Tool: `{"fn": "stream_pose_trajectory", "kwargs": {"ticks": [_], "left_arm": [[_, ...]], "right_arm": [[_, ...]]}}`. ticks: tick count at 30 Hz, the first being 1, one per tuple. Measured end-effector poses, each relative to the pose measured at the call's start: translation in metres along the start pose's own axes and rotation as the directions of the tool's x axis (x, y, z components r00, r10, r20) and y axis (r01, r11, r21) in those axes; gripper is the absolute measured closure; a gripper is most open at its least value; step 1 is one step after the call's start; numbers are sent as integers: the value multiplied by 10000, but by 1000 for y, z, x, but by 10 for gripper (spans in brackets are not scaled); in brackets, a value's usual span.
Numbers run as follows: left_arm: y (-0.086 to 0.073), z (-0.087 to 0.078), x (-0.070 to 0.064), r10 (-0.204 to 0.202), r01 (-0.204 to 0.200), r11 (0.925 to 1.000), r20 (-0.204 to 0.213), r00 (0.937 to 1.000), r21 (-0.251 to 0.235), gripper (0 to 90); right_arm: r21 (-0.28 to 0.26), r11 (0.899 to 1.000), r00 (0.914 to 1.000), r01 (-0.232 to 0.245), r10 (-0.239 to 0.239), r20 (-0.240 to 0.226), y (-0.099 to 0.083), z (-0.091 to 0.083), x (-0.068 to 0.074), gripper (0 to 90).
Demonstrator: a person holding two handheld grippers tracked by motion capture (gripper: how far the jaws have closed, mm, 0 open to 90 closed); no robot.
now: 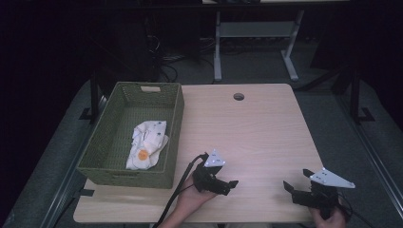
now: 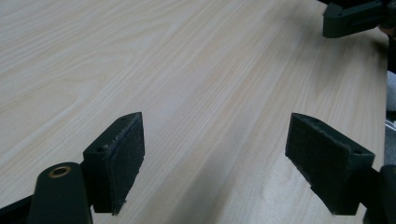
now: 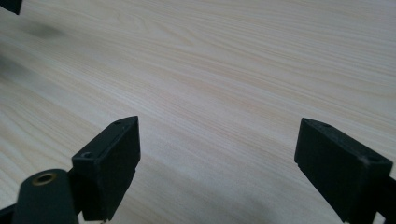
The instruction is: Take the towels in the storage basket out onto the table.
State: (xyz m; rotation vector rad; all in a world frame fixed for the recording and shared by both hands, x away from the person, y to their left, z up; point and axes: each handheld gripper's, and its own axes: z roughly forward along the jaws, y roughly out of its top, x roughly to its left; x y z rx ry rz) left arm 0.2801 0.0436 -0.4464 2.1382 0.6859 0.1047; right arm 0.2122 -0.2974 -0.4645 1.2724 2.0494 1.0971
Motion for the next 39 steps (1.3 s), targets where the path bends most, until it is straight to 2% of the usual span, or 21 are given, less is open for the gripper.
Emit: {"fn": "stream_pose_trajectory", "kwargs": {"ticks": [7, 8, 10, 13, 14, 17, 18, 20, 21, 23, 24, 26, 27, 29, 34, 39], "left_arm": [[16, 3, 8, -377, 378, 9993, 429, 9984, -13, 200], [24, 1, 12, -474, 473, 9989, 612, 9970, 22, 200], [30, -2, 14, -705, 715, 9974, 834, 9940, -90, 199], [36, -7, 18, -780, 800, 9967, 1008, 9918, -161, 199], [43, -13, 22, -999, 1038, 9944, 1379, 9854, -212, 199], [51, -20, 25, -894, 946, 9952, 1548, 9839, -260, 198], [58, -27, 29, -851, 930, 9949, 1692, 9819, -395, 199], [61, -30, 32, -887, 980, 9942, 1792, 9798, -439, 201], [67, -38, 40, -937, 1063, 9928, 1952, 9763, -553, 205], [69, -40, 43, -918, 1045, 9930, 1966, 9762, -557, 213], [74, -45, 50, -928, 1048, 9932, 2002, 9753, -501, 213], [77, -48, 55, -812, 910, 9950, 1952, 9774, -415, 211], [78, -50, 58, -867, 971, 9943, 1954, 9769, -440, 211], [80, -54, 64, -974, 1093, 9930, 2158, 9716, -440, 212], [83, -66, 75, -1070, 1207, 9916, 2280, 9678, -467, 213], [84, -78, 89, -1368, 1504, 9881, 2653, 9544, -313, 212]], "right_arm": [[-2, 10000, 10000, -74, 74, -37, 1, 2, -2, 139], [14, 9999, 9998, -146, 146, -99, 1, 2, -2, 140], [-29, 10000, 9999, -41, 40, -161, 1, 0, 0, 140], [-58, 10000, 9999, 4, -5, -170, 1, -2, 2, 140], [-56, 10000, 9998, 62, -63, -168, 1, -2, 1, 140], [-34, 10000, 9997, 70, -70, -226, 1, -2, 1, 139], [-46, 10000, 9997, 69, -70, -227, 1, -2, 1, 140], [-59, 9999, 9997, 90, -91, -214, 2, -2, 1, 139], [-75, 9999, 9997, 98, -100, -210, 2, -2, 1, 140], [-98, 9999, 9998, 79, -81, -204, 2, -2, 1, 139], [-93, 9999, 9998, 73, -75, -203, 2, -2, 0, 140], [-78, 10000, 9998, 44, -45, -196, 3, -3, -1, 139], [-136, 9999, 9998, -36, 33, -185, 3, -4, -2, 139], [-186, 9998, 9998, -104, 101, -192, 3, -4, -3, 139], [-166, 9998, 9998, -89, 87, -152, 3, -3, -3, 139], [-198, 9996, 9997, -195, 192, -156, 3, -4, -4, 139]]}}
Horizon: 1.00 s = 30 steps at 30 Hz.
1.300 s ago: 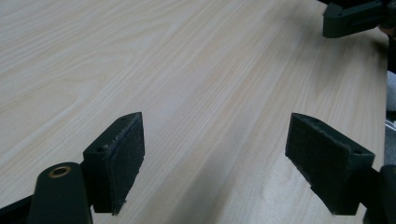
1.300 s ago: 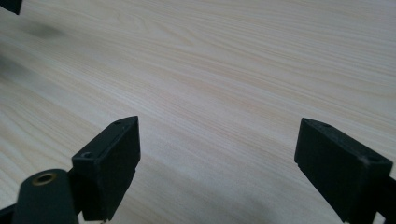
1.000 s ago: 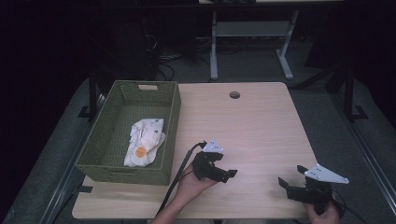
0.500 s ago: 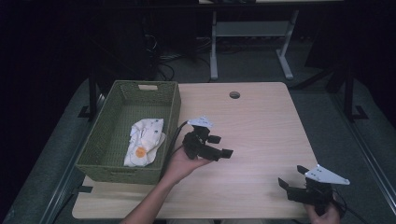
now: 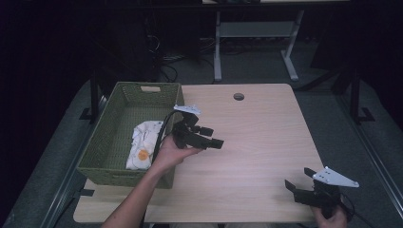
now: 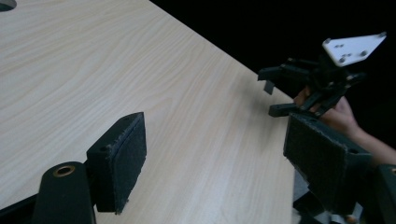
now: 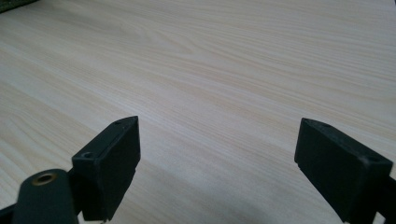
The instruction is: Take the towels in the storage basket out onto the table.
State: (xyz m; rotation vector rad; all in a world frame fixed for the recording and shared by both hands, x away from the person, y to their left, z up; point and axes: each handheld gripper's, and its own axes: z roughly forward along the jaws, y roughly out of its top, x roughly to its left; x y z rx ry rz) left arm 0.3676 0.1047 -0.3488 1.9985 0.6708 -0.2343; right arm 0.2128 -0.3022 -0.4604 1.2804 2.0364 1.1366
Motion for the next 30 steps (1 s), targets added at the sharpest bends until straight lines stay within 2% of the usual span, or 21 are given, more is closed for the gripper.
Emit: {"fn": "stream_pose_trajectory", "kwargs": {"ticks": [4, 6, 9, 12, 13, 14, 21, 30], "left_arm": [[4, -13, 6, -52, 52, 10000, 76, 10000, -82, 212], [7, -21, 9, -61, 60, 10000, -177, 9998, -66, 211], [11, -33, 14, -88, 82, 9997, -246, 9997, -217, 211], [13, -45, 18, -284, 274, 9988, -245, 9993, -394, 211], [13, -45, 18, -284, 274, 9988, -245, 9993, -394, 212], [12, -52, 21, -296, 287, 9989, -214, 9993, -375, 212], [6, -73, 28, -429, 406, 9982, -518, 9977, -441, 212], [-1, -98, 36, -688, 608, 9945, -956, 9930, -849, 207]], "right_arm": [[-33, 9999, 9999, -110, 110, 48, 0, -1, -2, 139], [-23, 10000, 10000, -73, 73, 38, -1, -1, -3, 139], [-10, 10000, 10000, -85, 85, 28, -1, -1, -3, 139], [41, 10000, 10000, -60, 60, 41, -1, 0, -3, 139], [30, 10000, 10000, -42, 42, 44, 0, 0, -3, 140], [23, 10000, 10000, -40, 40, 43, 0, 0, -3, 139], [60, 10000, 10000, 28, -28, 27, 0, 0, -2, 140], [66, 9999, 9999, 103, -103, 11, 1, 0, -2, 139]]}}
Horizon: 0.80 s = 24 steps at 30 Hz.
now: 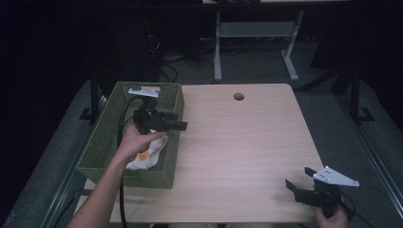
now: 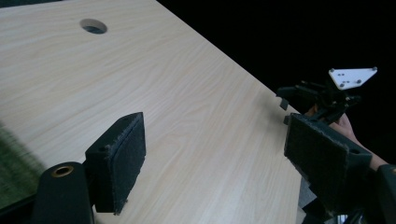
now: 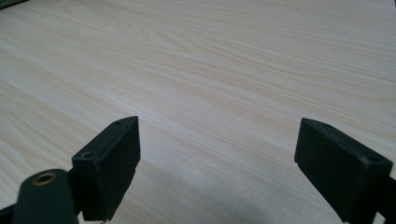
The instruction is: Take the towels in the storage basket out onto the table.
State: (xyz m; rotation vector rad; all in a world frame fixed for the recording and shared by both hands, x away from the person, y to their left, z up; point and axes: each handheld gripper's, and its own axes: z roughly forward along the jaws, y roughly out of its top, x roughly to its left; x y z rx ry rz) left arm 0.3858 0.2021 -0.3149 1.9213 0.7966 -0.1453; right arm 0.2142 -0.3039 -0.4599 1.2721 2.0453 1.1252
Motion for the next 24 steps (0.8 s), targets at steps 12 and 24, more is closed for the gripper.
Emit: {"fn": "stream_pose_trajectory", "kwargs": {"ticks": [12, 24], "left_arm": [[-16, -22, 28, -648, 652, 9979, -679, 9956, 38, 223], [-29, -35, 53, -1351, 1451, 9886, -1862, 9732, 412, 226]], "right_arm": [[-45, 10000, 10000, -47, 47, 14, 1, -1, 0, 139], [-7, 10000, 10000, 32, -32, -8, 2, 0, 1, 139]]}}
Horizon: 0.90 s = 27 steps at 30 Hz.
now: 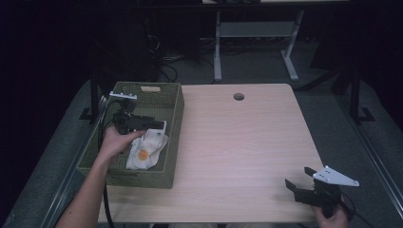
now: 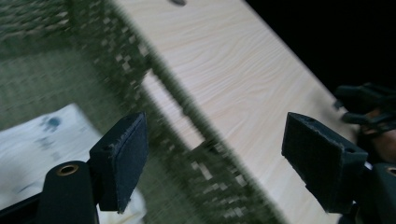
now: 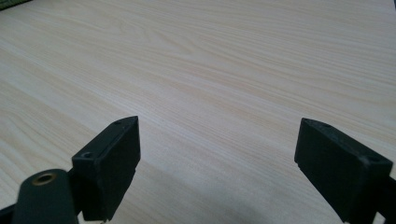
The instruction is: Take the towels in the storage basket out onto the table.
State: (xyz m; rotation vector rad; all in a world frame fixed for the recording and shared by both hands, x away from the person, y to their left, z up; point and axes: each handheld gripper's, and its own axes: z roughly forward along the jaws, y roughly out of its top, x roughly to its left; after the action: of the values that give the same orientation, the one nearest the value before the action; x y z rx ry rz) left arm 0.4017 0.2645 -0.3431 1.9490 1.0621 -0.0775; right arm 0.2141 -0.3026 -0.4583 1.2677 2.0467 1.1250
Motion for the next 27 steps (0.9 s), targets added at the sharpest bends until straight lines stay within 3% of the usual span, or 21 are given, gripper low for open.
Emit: {"fn": "stream_pose_trajectory", "kwargs": {"ticks": [9, 15, 19, 21, 22, 24, 25, 26, 27], "left_arm": [[-8, 0, 19, -451, 524, 9965, -1092, 9930, 645, 228], [-10, 5, 26, -472, 735, 9886, -1932, 9800, 1313, 234], [-12, 12, 28, -419, 902, 9781, -2473, 9680, 1875, 246], [-13, 13, 29, -402, 931, 9751, -2523, 9668, 2013, 246], [-15, 16, 30, -344, 976, 9711, -2769, 9603, 2179, 246], [-16, 17, 31, -313, 1004, 9678, -2855, 9579, 2309, 246], [-18, 19, 33, -352, 1216, 9596, -3204, 9466, 2538, 247], [-19, 20, 34, -408, 1375, 9541, -3394, 9398, 2661, 247], [-20, 21, 36, -530, 1532, 9503, -3443, 9374, 2709, 247]], "right_arm": [[58, 9999, 9999, 109, -109, -2, 1, 1, 2, 140], [76, 9998, 9998, 170, -169, -49, 1, 2, 3, 139], [54, 9999, 9999, 144, -144, -73, 1, 1, 3, 139], [25, 9999, 9999, 128, -127, -78, 1, 1, 2, 139], [20, 9999, 9999, 119, -119, -71, 1, 1, 2, 139], [0, 9999, 9999, 111, -111, -59, 1, 0, 2, 140], [19, 10000, 9999, 93, -93, -70, 2, 1, 2, 140], [30, 9999, 9999, 114, -113, -88, 2, 1, 2, 140], [33, 9999, 9999, 141, -140, -99, 2, 1, 2, 140]]}}
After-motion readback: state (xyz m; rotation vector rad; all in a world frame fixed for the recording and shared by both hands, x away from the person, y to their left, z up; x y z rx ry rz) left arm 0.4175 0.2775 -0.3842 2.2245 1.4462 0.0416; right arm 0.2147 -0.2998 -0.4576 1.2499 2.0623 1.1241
